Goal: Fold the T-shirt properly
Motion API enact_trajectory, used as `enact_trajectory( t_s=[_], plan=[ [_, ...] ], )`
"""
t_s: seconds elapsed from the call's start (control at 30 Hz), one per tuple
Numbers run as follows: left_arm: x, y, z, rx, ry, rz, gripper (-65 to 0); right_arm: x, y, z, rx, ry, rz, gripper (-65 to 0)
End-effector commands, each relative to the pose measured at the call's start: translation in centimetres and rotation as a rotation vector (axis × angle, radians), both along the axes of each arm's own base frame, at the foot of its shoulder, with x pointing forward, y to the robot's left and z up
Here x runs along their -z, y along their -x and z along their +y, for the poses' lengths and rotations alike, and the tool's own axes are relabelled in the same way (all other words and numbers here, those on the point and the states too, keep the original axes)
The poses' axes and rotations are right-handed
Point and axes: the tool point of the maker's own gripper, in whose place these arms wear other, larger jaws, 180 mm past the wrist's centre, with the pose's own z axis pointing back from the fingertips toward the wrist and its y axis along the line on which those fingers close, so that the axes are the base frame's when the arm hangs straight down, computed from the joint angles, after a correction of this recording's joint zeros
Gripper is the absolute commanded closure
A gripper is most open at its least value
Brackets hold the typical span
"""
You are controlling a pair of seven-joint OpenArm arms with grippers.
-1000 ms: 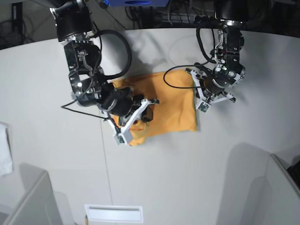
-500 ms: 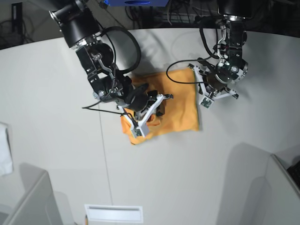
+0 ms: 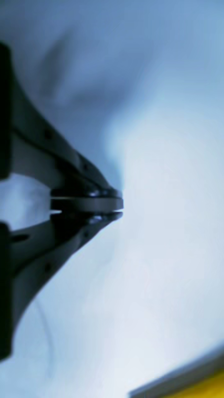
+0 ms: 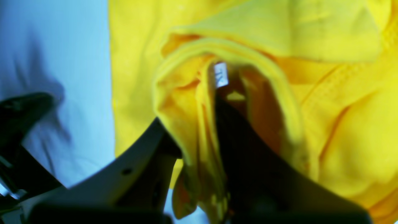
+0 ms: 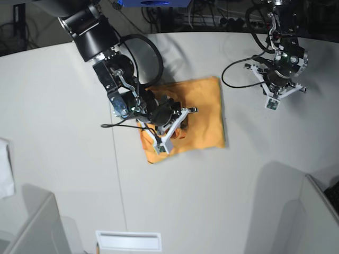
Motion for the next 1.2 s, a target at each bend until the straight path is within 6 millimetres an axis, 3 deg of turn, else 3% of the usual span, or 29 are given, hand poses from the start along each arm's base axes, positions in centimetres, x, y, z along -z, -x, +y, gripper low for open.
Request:
enact_trajectory(
  t_s=[0.0,0.03,0.13,0.2,0.23,0.33,0.47,0.63,0.83,1.07,1.17],
  plan=[
    [-1.0,-0.2,0.9,-0.023,0.003,-0.039,0.0,-2.0,-1.2,0.7,0.000,-0.042,-0.048,0.0],
    [-1.1,0.4,1.9,-0.062,0.017,-0.041,0.0,-2.2,-1.0,0.9,-0.005,-0.044,-0.050,-6.3],
    [-2.2,1.4,5.5,-0.156,0.021,-0.066,0.0,-2.3,-0.7,1.1,-0.011,-0.050,-0.053,-41.0],
    [-2.8,2.4,7.3,-0.200,0.015,-0.074,0.0,-2.9,-0.4,1.9,-0.016,-0.072,-0.059,-53.6],
    [-3.3,2.4,8.1,-0.214,0.011,-0.086,0.0,-3.1,-0.4,2.2,-0.018,-0.080,-0.060,-56.4],
    [-4.1,2.6,9.4,-0.247,0.004,-0.110,0.0,-3.6,-0.6,2.5,-0.023,-0.089,-0.072,-54.0],
    [-4.7,2.8,10.5,-0.265,-0.017,-0.116,0.0,-4.1,-0.3,4.4,-0.049,-0.112,-0.043,-52.2],
    [-4.5,2.7,10.3,-0.257,-0.018,-0.113,0.0,-4.7,-0.3,5.4,-0.061,-0.126,-0.041,-52.2],
    [-4.6,2.5,10.2,-0.255,-0.013,-0.116,0.0,-5.1,1.2,7.6,-0.171,-0.096,-0.056,-52.2],
    [-5.0,1.8,10.3,-0.257,-0.014,-0.136,0.0,-5.4,1.2,8.6,-0.181,-0.106,-0.048,-52.2],
    [-4.9,1.7,10.3,-0.259,-0.011,-0.135,0.0,-5.2,2.3,9.8,-0.233,-0.093,-0.051,-52.2]
  ],
)
